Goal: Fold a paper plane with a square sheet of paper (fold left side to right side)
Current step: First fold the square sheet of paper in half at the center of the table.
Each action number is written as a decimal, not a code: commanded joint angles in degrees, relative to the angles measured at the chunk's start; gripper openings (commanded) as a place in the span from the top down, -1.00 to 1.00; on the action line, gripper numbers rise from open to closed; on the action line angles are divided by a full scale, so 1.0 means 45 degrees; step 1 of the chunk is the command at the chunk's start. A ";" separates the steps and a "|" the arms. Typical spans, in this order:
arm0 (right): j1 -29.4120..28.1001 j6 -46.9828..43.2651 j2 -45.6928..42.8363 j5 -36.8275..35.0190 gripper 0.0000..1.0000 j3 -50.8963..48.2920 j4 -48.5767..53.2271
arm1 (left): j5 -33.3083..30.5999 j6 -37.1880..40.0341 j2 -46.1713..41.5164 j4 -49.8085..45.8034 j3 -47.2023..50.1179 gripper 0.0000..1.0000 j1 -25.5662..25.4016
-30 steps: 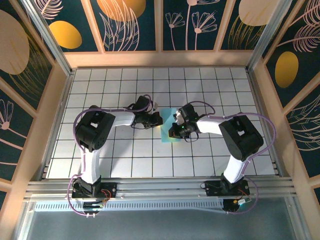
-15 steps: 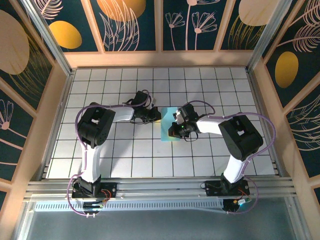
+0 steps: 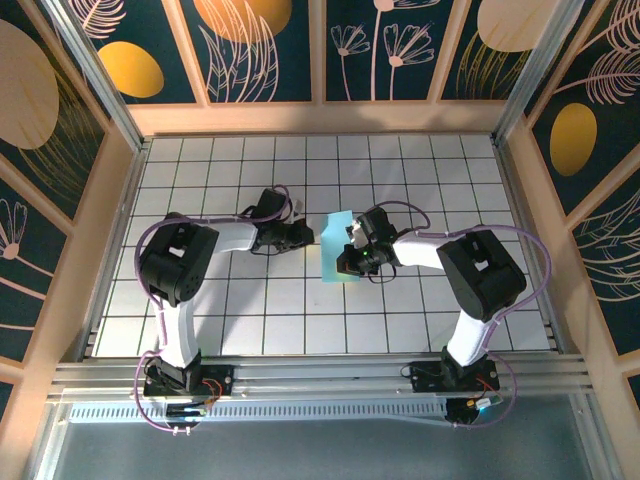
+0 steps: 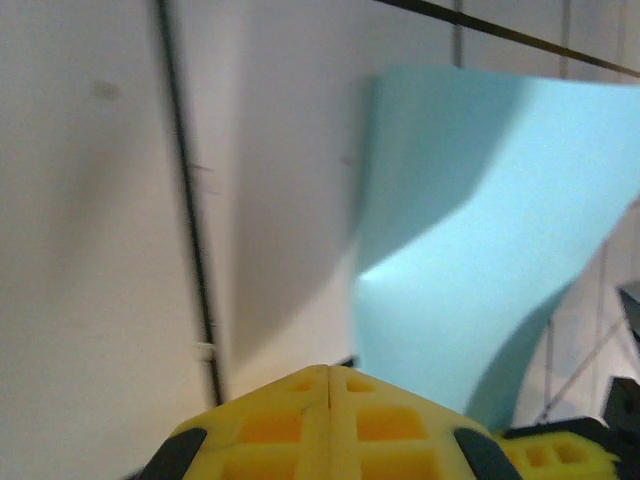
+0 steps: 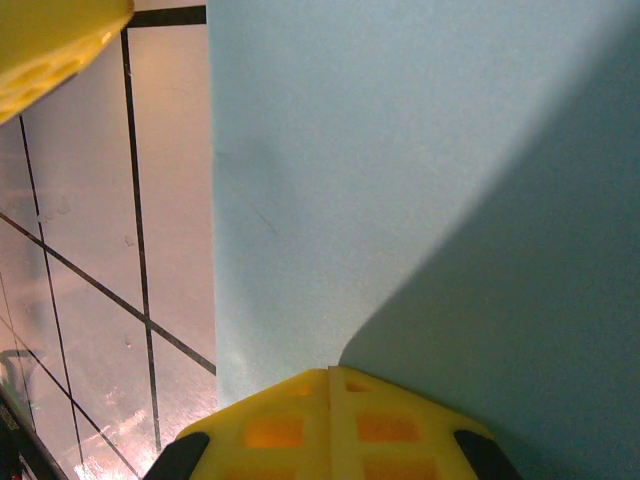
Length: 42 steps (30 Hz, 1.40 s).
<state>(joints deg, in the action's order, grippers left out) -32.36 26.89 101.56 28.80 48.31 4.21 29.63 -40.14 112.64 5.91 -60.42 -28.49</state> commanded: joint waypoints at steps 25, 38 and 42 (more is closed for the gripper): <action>0.0004 -0.0400 0.1085 -0.1263 1.00 -0.0473 0.1878 | -0.0591 0.0594 0.2310 0.0347 -0.2392 1.00 -0.0393; 0.0003 -0.0440 0.1162 -0.1263 1.00 -0.0523 0.1917 | -0.1105 0.0675 0.2671 0.0547 -0.2647 1.00 0.0324; 0.0004 -0.0449 0.1180 -0.1243 1.00 -0.0541 0.1897 | -0.1246 0.0831 0.2895 0.0314 -0.3135 1.00 0.0563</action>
<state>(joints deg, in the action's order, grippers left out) -32.29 25.85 101.97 29.23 48.64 4.45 29.98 -38.94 123.13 8.12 -72.38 -29.02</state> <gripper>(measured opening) 0.047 0.044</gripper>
